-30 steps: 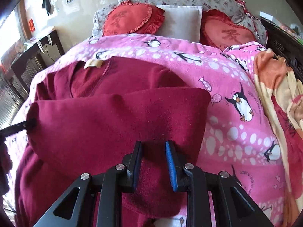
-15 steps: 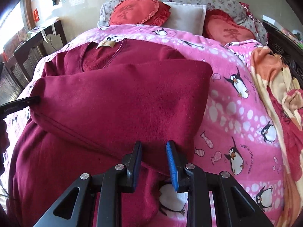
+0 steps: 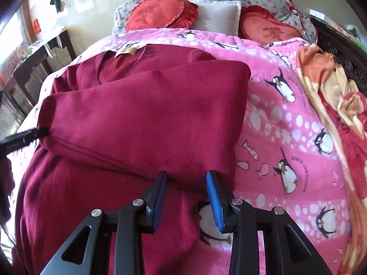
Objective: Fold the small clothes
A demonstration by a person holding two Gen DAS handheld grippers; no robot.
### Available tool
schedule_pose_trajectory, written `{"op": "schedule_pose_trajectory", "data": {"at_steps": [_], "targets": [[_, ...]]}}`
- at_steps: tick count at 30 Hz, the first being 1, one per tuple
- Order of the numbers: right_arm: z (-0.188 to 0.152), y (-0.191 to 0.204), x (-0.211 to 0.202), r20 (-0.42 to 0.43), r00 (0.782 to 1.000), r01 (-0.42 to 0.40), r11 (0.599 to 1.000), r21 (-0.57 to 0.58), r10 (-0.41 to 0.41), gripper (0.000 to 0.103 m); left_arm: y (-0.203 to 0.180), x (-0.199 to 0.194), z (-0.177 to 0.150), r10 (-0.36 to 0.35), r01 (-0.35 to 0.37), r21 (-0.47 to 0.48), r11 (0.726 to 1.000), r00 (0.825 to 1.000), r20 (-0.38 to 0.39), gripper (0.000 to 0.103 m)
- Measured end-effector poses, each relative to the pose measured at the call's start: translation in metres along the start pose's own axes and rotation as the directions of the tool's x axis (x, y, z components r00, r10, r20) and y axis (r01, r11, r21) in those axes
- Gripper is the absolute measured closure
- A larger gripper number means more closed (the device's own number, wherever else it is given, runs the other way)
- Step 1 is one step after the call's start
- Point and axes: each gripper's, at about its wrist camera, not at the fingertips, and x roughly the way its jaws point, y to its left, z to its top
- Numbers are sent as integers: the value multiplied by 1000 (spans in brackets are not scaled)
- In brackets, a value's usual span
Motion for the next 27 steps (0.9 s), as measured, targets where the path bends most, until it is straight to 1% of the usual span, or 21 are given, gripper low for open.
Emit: {"op": "schedule_pose_trajectory", "data": {"at_steps": [3, 7, 10, 12, 15, 20, 23, 27], "targets": [[2, 5, -7, -3, 1000, 15, 1000, -19, -15, 69, 0, -7, -3, -8, 8, 4, 1000, 1000, -5, 50], [-3, 3, -26, -4, 1000, -22, 1000, 3, 22, 69, 2, -19, -12, -7, 7, 17, 1000, 1000, -10, 50], [-14, -1, -44, -6, 997, -76, 996, 44, 76, 68, 6, -29, -21, -11, 11, 15, 1000, 1000, -9, 50], [-23, -5, -60, -3, 995, -100, 992, 71, 100, 66, 9, -37, -29, -17, 17, 12, 1000, 1000, -14, 50], [-35, -9, -80, -13, 994, -109, 990, 84, 110, 62, 14, -50, -45, -22, 22, 21, 1000, 1000, -17, 50], [-61, -15, -105, -46, 992, -112, 990, 88, 117, 59, 23, -71, -70, -28, 29, 28, 999, 999, -17, 50], [-79, -16, -109, -63, 990, -118, 988, 99, 124, 58, 27, -80, -82, -23, 24, 30, 999, 1000, -19, 50], [-97, -9, -103, -84, 989, -115, 987, 111, 124, 58, 30, -89, -95, -16, 17, 22, 1000, 1000, -16, 50]]}}
